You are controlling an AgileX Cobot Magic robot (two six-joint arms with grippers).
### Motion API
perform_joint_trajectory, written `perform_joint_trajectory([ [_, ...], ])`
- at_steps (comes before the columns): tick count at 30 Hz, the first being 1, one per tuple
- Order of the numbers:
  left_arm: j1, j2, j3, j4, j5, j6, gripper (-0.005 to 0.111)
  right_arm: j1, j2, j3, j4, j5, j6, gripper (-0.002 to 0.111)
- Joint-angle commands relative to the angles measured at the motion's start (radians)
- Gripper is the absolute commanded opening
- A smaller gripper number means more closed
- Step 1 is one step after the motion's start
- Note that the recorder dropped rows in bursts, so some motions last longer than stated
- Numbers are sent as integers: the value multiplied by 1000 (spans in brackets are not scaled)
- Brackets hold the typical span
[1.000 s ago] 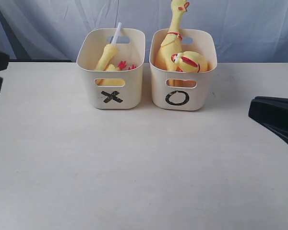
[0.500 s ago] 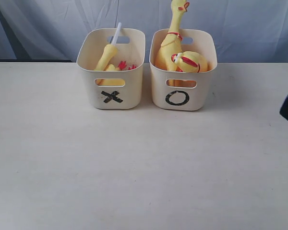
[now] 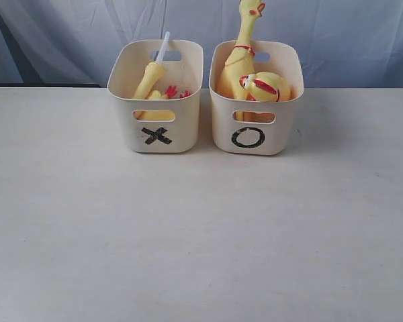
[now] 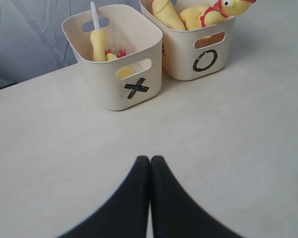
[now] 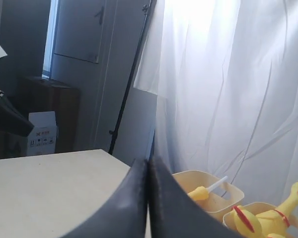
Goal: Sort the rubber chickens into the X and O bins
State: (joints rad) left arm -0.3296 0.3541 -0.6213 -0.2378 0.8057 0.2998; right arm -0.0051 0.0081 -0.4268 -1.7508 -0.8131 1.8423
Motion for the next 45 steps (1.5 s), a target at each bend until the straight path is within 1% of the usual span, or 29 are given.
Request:
perform_joint_trajectory([
  [1,-2,-11,4,0,-1,-5,0,-5,-8,5,6,-35,1,-1],
  [3,3,-22,4,6,-1,-5,0,-5,-8,5,6,-47,1,-1],
  [5,32,-46,4,2,1,-5,0,-5,-8,5,6,-52,1,-1],
  [9,136,-121,4,11,1,-5,0,-5,-8,5,6,-54,1,-1],
  [10,179,-175,4,11,1,-5,0,-5,-8,5,6,-54,1,-1],
  [11,201,-203,4,11,1,-5,0,-5,-8,5,6,-54,1,-1],
  [12,242,-256,4,11,1,-5,0,-5,-8,5,6,-54,1,-1],
  [13,266,-285,4,11,1,-5,0,-5,-8,5,6,-54,1,-1],
  [14,305,-328,4,11,1,-5,0,-5,-8,5,6,-54,1,-1],
  [16,333,-354,4,11,1,-5,0,-5,-8,5,6,-56,1,-1],
  [19,338,-354,4,2,1,-5,0,-7,-8,5,6,-56,1,-1],
  [23,338,-354,4,2,1,-5,0,-36,-8,5,6,-56,1,-1],
  [41,338,-354,4,6,1,-5,0,-36,-8,5,6,-61,1,-1],
  [43,338,-354,4,6,1,-5,0,-36,-8,5,6,-38,1,-1],
  [45,338,-354,4,6,1,-5,0,-36,-8,5,6,23,1,-1],
])
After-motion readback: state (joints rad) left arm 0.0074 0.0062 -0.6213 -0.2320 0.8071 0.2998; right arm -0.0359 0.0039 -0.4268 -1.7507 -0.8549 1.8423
